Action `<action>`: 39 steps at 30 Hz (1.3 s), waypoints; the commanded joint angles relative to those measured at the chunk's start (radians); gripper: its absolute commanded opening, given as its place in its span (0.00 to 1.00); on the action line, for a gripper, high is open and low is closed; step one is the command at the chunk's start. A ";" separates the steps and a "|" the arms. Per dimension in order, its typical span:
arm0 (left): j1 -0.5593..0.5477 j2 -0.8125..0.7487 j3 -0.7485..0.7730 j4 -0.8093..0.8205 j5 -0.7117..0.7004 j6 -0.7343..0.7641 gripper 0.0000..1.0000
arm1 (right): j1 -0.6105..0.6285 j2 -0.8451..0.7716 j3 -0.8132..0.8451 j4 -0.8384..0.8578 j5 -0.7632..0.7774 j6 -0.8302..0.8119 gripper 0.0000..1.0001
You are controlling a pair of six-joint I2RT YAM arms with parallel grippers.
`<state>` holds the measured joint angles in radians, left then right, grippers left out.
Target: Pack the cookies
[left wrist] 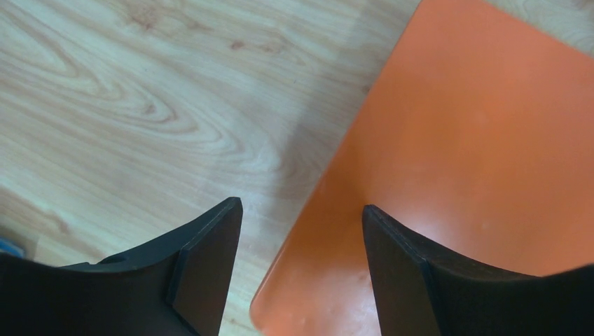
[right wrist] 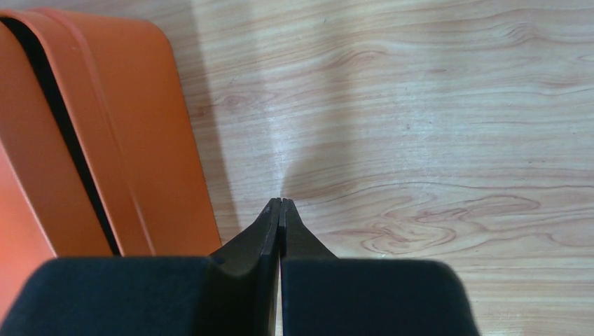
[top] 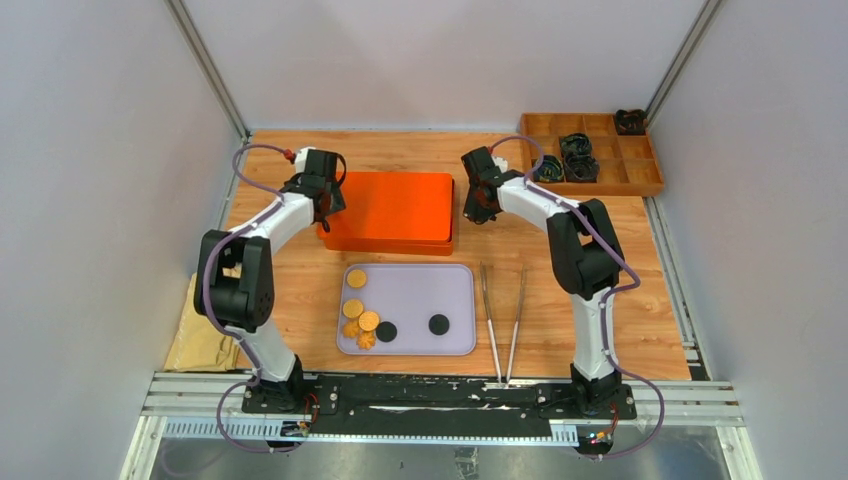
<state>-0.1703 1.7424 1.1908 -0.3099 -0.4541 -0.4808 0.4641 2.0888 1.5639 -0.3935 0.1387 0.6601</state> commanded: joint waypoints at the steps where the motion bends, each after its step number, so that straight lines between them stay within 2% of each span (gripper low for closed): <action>1: 0.006 -0.113 -0.062 0.017 -0.001 0.005 0.69 | -0.012 0.027 0.043 -0.043 -0.012 -0.005 0.00; 6: 0.020 -0.205 -0.054 -0.022 -0.067 -0.023 0.69 | -0.017 0.025 0.037 -0.047 -0.009 -0.006 0.00; 10: 0.057 -0.112 0.059 -0.198 -0.134 -0.059 0.69 | -0.024 0.018 0.030 -0.045 -0.020 -0.008 0.00; 14: 0.088 -0.014 0.110 -0.256 -0.138 -0.079 0.68 | -0.030 0.022 0.039 -0.046 -0.034 -0.014 0.00; 23: 0.104 0.157 0.156 -0.249 -0.032 -0.066 0.67 | -0.052 0.074 0.064 -0.060 -0.075 -0.019 0.00; 28: 0.092 0.116 0.075 -0.101 0.140 -0.067 0.64 | -0.055 0.134 0.127 -0.089 -0.153 -0.033 0.00; 35: 0.027 0.105 0.092 -0.079 0.184 -0.045 0.63 | -0.043 0.161 0.166 -0.082 -0.283 -0.065 0.00; 37: 0.023 0.108 0.084 -0.072 0.206 -0.049 0.63 | -0.042 0.154 0.170 -0.092 -0.271 -0.074 0.00; 39: 0.021 0.105 0.074 -0.066 0.207 -0.053 0.63 | -0.044 0.130 0.158 -0.119 -0.185 -0.069 0.00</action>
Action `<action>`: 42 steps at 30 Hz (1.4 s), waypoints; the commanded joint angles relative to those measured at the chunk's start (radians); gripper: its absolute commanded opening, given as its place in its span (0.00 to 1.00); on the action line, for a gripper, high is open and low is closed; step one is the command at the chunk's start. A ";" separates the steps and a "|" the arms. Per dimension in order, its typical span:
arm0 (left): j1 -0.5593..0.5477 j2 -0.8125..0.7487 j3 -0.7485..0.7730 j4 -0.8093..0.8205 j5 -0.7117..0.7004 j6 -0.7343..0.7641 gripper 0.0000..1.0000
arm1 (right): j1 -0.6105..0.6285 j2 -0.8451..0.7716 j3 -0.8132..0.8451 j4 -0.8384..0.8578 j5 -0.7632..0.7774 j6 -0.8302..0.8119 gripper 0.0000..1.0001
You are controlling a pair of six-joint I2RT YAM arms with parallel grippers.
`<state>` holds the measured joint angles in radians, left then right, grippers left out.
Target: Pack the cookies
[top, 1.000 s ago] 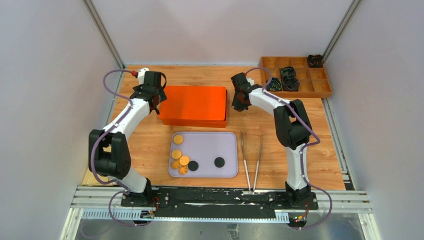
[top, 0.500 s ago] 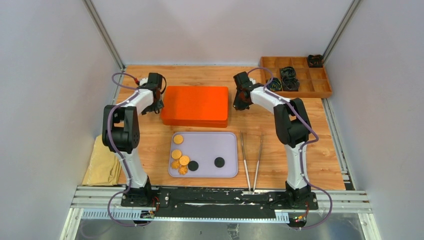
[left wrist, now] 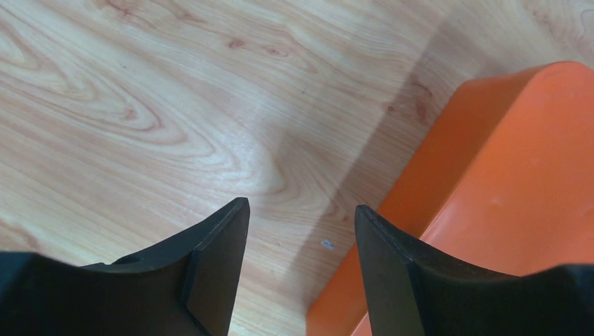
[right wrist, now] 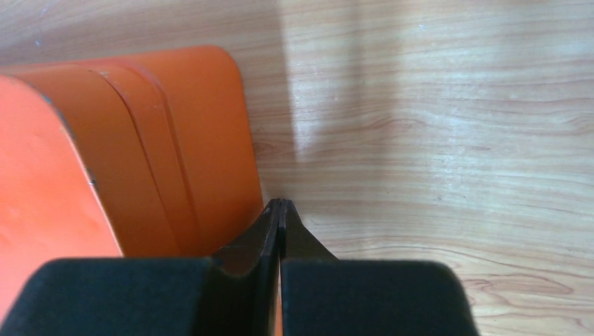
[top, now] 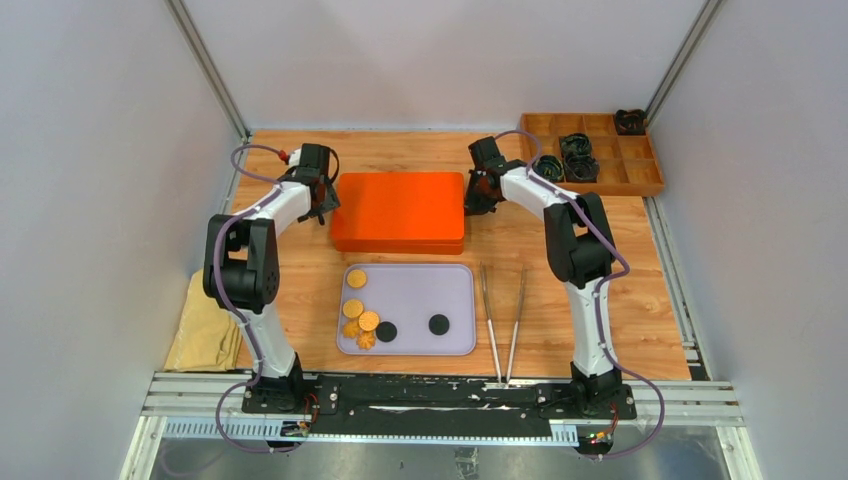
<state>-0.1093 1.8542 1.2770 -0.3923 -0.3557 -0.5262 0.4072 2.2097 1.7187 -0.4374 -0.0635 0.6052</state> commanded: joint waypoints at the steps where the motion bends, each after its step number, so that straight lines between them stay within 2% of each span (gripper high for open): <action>1: -0.041 -0.008 -0.017 0.019 0.107 -0.004 0.63 | 0.012 -0.009 -0.005 -0.084 0.055 -0.012 0.00; 7: -0.041 -0.026 -0.048 0.053 0.130 0.007 0.63 | 0.026 -0.177 -0.043 -0.100 0.279 -0.037 0.00; 11: -0.043 -0.020 -0.048 0.058 0.146 0.002 0.63 | 0.069 -0.275 -0.026 -0.128 0.437 -0.113 0.00; 13: -0.044 -0.020 -0.049 0.058 0.146 0.001 0.63 | 0.100 -0.300 -0.013 -0.136 0.463 -0.150 0.00; 20: -0.045 -0.035 -0.053 0.056 0.133 0.010 0.63 | 0.146 -0.298 -0.028 -0.148 0.365 -0.183 0.00; 24: -0.045 -0.041 -0.048 0.053 0.134 0.014 0.63 | 0.157 -0.303 -0.123 -0.152 0.290 -0.154 0.00; 30: -0.046 -0.059 -0.048 0.051 0.135 0.017 0.63 | 0.177 -0.309 -0.274 -0.132 0.271 -0.122 0.00; 34: -0.046 -0.083 -0.051 0.047 0.134 0.019 0.63 | 0.177 -0.287 -0.284 -0.132 0.256 -0.120 0.00; 37: -0.046 -0.123 -0.054 0.020 0.075 0.019 0.63 | 0.177 -0.283 -0.273 -0.133 0.252 -0.122 0.00; 42: -0.046 -0.268 -0.077 -0.012 -0.015 0.025 0.63 | 0.173 -0.280 -0.230 -0.140 0.251 -0.141 0.00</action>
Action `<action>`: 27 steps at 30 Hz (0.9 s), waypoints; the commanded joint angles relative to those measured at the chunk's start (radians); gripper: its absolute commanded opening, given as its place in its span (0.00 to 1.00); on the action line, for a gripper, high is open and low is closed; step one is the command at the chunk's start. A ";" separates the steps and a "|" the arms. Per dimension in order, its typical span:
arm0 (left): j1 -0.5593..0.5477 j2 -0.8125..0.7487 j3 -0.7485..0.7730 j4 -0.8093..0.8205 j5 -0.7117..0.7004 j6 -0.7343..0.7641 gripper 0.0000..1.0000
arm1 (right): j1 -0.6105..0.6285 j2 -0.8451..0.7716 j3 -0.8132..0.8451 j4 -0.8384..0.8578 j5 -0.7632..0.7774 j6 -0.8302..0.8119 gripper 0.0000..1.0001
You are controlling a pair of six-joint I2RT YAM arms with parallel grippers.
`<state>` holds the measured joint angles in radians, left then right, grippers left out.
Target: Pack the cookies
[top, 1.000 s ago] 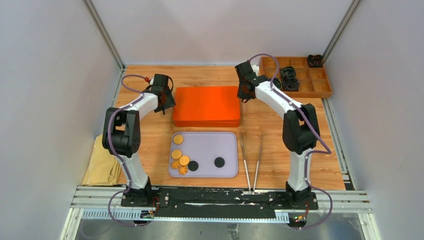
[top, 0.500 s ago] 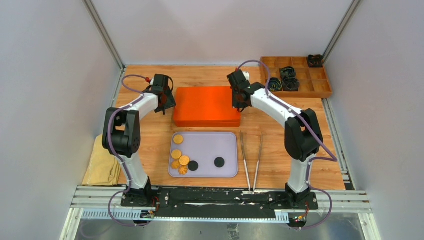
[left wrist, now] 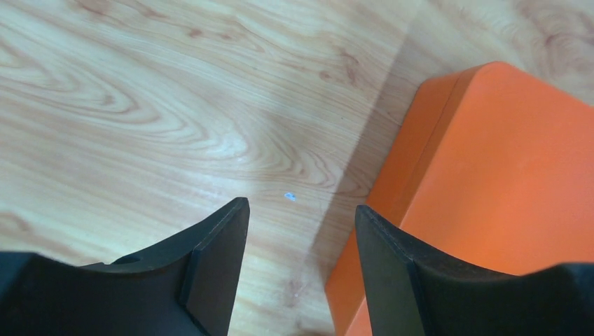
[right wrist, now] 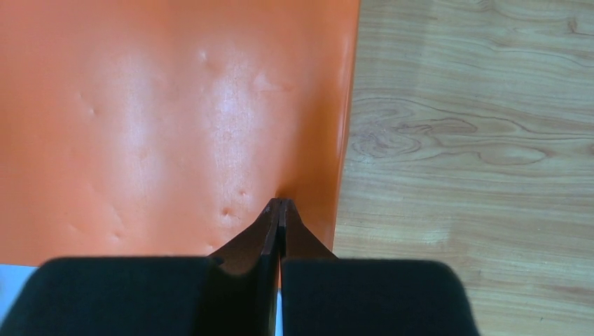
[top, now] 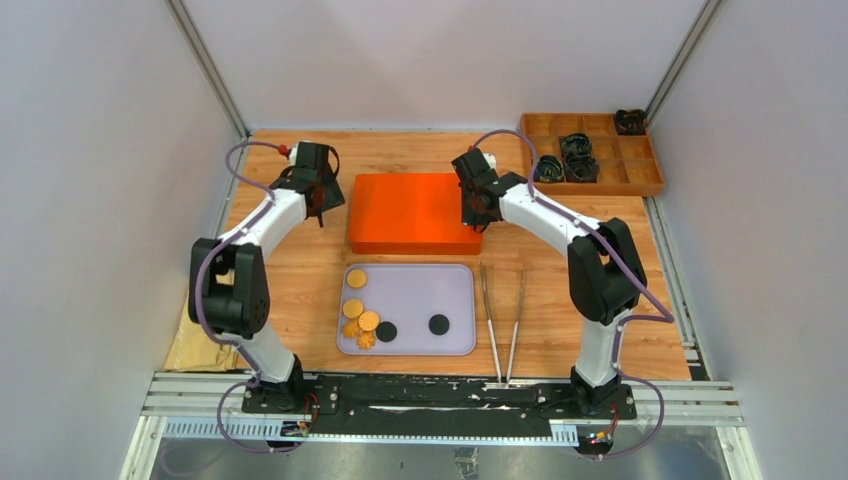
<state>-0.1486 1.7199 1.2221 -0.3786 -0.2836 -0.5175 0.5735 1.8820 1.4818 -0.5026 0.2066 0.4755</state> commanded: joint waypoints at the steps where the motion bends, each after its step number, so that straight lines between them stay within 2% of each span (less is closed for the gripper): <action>1: -0.006 -0.174 -0.035 -0.008 -0.072 0.022 0.63 | 0.007 0.052 0.012 -0.077 -0.024 -0.014 0.00; 4: -0.006 -0.262 -0.094 0.080 0.046 0.030 0.63 | 0.005 0.067 0.013 -0.078 -0.043 -0.008 0.00; 7: -0.008 -0.263 -0.118 0.147 0.228 0.000 0.61 | 0.006 0.085 0.021 -0.077 -0.059 -0.003 0.00; 10: -0.021 -0.202 -0.132 0.200 0.360 -0.020 0.41 | 0.005 0.091 0.031 -0.077 -0.061 -0.002 0.00; 14: -0.064 -0.111 -0.147 0.258 0.429 -0.026 0.11 | 0.004 0.092 0.048 -0.078 -0.049 -0.013 0.00; 16: -0.082 -0.075 -0.150 0.272 0.455 -0.038 0.03 | 0.003 0.093 0.058 -0.083 -0.046 -0.014 0.00; 22: -0.121 0.003 -0.115 0.195 0.406 -0.041 0.00 | -0.009 0.088 0.126 -0.107 -0.024 -0.028 0.00; 27: -0.121 0.028 -0.117 0.170 0.365 -0.035 0.00 | -0.040 0.107 0.288 -0.121 0.047 -0.077 0.00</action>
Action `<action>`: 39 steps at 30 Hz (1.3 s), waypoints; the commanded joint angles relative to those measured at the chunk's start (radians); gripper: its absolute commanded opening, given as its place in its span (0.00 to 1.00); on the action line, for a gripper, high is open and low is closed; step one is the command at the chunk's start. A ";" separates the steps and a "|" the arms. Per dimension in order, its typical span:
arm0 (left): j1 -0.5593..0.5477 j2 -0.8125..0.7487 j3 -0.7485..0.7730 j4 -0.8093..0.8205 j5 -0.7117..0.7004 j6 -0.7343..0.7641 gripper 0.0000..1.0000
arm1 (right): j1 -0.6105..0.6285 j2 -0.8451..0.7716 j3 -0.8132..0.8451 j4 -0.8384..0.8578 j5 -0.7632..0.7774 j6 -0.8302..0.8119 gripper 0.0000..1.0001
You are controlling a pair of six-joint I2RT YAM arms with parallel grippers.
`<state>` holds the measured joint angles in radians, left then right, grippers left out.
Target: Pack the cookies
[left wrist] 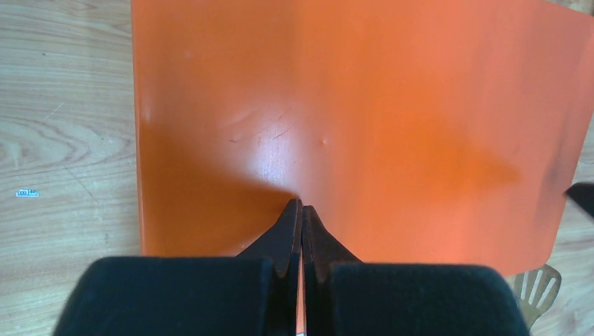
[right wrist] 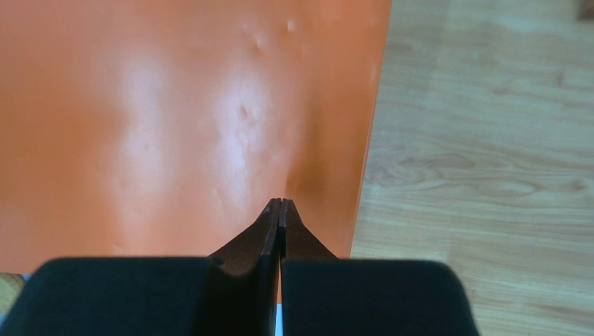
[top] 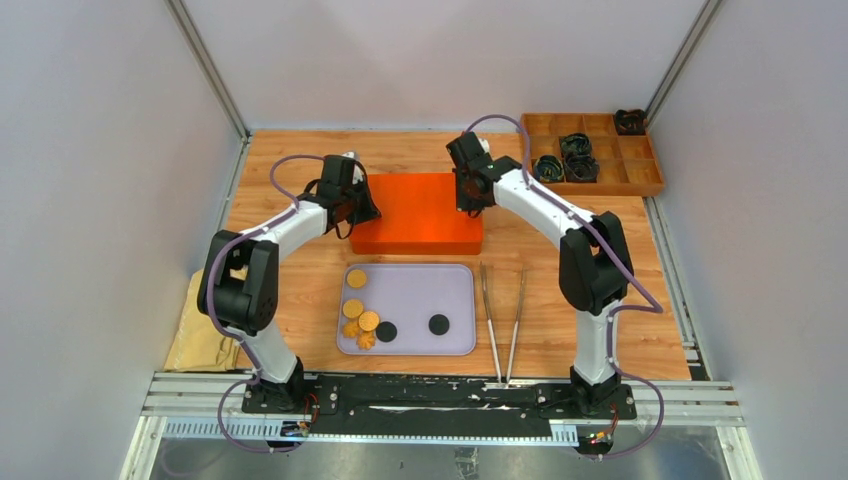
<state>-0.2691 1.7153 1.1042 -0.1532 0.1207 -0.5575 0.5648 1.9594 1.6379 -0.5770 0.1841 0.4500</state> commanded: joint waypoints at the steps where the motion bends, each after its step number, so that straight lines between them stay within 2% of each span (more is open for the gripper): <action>1: -0.001 0.031 -0.002 -0.056 -0.041 0.007 0.00 | -0.042 0.050 0.177 -0.061 0.067 -0.055 0.00; 6: -0.001 0.031 -0.004 -0.060 -0.048 0.015 0.00 | -0.087 0.150 0.334 -0.122 0.055 -0.065 0.00; 15: -0.002 0.017 -0.003 -0.068 -0.055 0.022 0.00 | -0.144 0.324 0.327 -0.126 -0.022 -0.047 0.00; 20: -0.002 -0.006 0.001 -0.081 -0.068 0.039 0.00 | -0.149 0.328 0.312 -0.127 -0.035 -0.030 0.00; 25: -0.002 -0.025 0.007 -0.080 -0.063 0.047 0.00 | -0.150 0.234 0.293 -0.081 -0.034 -0.055 0.00; 34: -0.002 -0.120 0.032 -0.072 -0.054 0.086 0.00 | -0.148 -0.105 0.109 0.075 0.035 -0.186 0.00; 39: -0.005 -0.237 0.045 -0.085 -0.058 0.102 0.02 | -0.147 -0.271 -0.013 0.134 0.096 -0.237 0.01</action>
<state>-0.2707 1.5902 1.1088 -0.2291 0.0746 -0.4881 0.4290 1.7985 1.7042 -0.5018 0.2089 0.2825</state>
